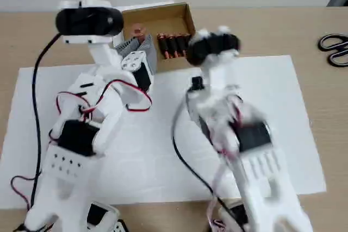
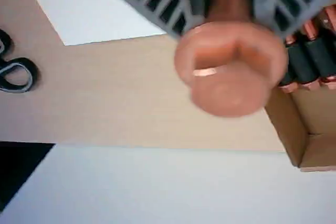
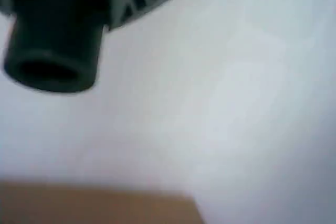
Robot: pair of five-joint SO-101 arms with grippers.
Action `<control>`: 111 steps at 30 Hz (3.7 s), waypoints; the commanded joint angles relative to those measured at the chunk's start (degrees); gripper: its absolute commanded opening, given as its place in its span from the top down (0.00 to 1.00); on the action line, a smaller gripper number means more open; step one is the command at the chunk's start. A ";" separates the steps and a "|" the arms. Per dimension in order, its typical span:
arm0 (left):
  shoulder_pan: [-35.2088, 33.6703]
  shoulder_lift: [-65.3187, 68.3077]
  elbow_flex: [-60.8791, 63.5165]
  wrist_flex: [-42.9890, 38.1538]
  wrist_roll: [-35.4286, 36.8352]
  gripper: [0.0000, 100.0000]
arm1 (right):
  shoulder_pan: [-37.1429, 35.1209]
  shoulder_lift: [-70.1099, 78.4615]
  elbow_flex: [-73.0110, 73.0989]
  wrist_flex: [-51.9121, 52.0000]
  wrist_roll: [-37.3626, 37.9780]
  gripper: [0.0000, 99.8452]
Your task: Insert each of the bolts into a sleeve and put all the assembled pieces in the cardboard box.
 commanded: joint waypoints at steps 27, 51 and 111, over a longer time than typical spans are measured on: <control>16.88 8.35 -6.55 1.67 1.76 0.99 | -1.01 -46.02 37.27 -12.35 4.13 1.00; 18.73 8.35 1.71 -1.67 5.27 0.99 | -0.75 -46.37 36.92 -15.08 4.31 1.00; 5.80 8.35 -6.64 -15.74 10.11 0.83 | 0.48 -45.93 33.49 -14.55 6.59 1.00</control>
